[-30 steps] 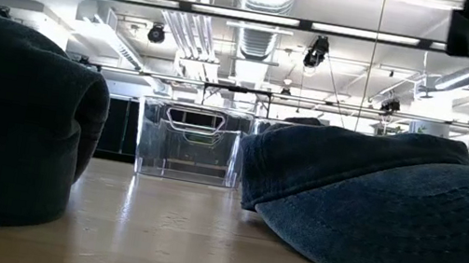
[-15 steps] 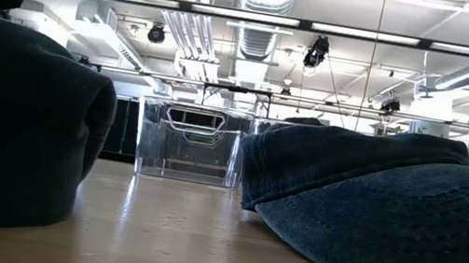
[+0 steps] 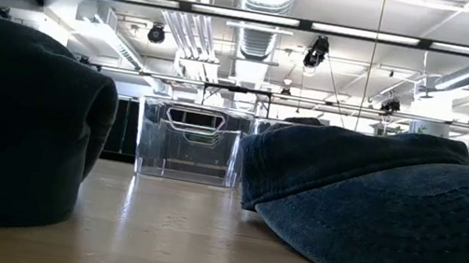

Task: Pick & Place hat
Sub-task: Put the right blue cap into the left transparent bin

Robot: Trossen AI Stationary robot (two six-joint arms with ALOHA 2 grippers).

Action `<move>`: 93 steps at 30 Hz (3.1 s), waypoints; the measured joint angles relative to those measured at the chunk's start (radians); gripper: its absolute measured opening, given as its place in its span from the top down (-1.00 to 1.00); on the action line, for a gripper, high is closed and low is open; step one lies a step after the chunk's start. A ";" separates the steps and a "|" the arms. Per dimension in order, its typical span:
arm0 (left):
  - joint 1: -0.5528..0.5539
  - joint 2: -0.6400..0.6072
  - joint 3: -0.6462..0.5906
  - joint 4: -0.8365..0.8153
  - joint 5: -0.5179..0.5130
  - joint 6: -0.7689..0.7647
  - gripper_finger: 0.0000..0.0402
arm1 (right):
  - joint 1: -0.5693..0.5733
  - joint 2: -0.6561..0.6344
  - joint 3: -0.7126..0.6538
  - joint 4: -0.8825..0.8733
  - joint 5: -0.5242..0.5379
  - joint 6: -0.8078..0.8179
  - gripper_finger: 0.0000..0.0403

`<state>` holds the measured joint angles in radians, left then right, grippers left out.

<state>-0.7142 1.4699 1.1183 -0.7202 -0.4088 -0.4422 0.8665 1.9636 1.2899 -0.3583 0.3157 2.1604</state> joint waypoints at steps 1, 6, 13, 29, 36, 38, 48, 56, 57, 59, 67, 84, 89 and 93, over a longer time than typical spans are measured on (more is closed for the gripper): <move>0.010 0.002 0.008 0.020 -0.040 0.048 0.30 | 0.003 0.010 0.003 -0.001 0.028 0.019 -0.12; 0.091 0.025 0.014 0.248 -0.112 0.272 0.30 | 0.031 0.035 0.021 0.000 0.148 0.093 -0.12; 0.243 0.116 0.011 0.491 -0.100 0.431 0.30 | 0.033 0.022 0.037 -0.006 0.283 0.092 -0.12; 0.387 0.386 0.107 0.558 0.046 0.494 0.30 | 0.055 0.020 0.054 -0.095 0.216 0.103 -0.12; 0.386 0.454 0.153 0.561 0.160 0.489 0.30 | 0.063 0.020 0.039 -0.118 0.208 0.107 -0.12; 0.385 0.475 0.160 0.565 0.181 0.489 0.30 | 0.052 0.020 0.028 -0.114 0.214 0.107 -0.12; 0.368 0.511 0.156 0.559 0.283 0.395 0.30 | 0.017 0.020 -0.038 -0.114 0.271 0.088 -0.12; 0.338 0.511 0.174 0.615 0.295 0.389 0.30 | -0.009 -0.029 -0.041 -0.123 0.415 -0.075 -0.05; 0.334 0.511 0.178 0.634 0.295 0.389 0.30 | -0.017 -0.038 -0.041 -0.134 0.416 -0.116 0.00; 0.325 0.510 0.191 0.657 0.295 0.390 0.30 | -0.032 -0.066 -0.041 -0.152 0.414 -0.199 0.12; 0.295 0.510 0.318 0.498 0.186 0.438 0.30 | -0.054 -0.203 -0.006 -0.346 0.383 -0.557 0.87; 0.307 0.490 0.519 -0.097 -0.063 0.191 0.30 | 0.024 0.015 0.503 -1.193 0.243 -1.416 0.94; 0.333 0.439 0.433 -0.064 -0.059 0.133 0.30 | 0.120 0.208 0.613 -1.207 0.236 -1.601 0.94; 0.375 0.407 0.305 0.168 0.175 0.129 0.30 | 0.181 0.375 0.700 -1.207 0.241 -1.668 0.94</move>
<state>-0.3388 1.8771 1.4233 -0.5521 -0.2337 -0.3133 1.0471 2.3389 1.9902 -1.5650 0.5564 0.4921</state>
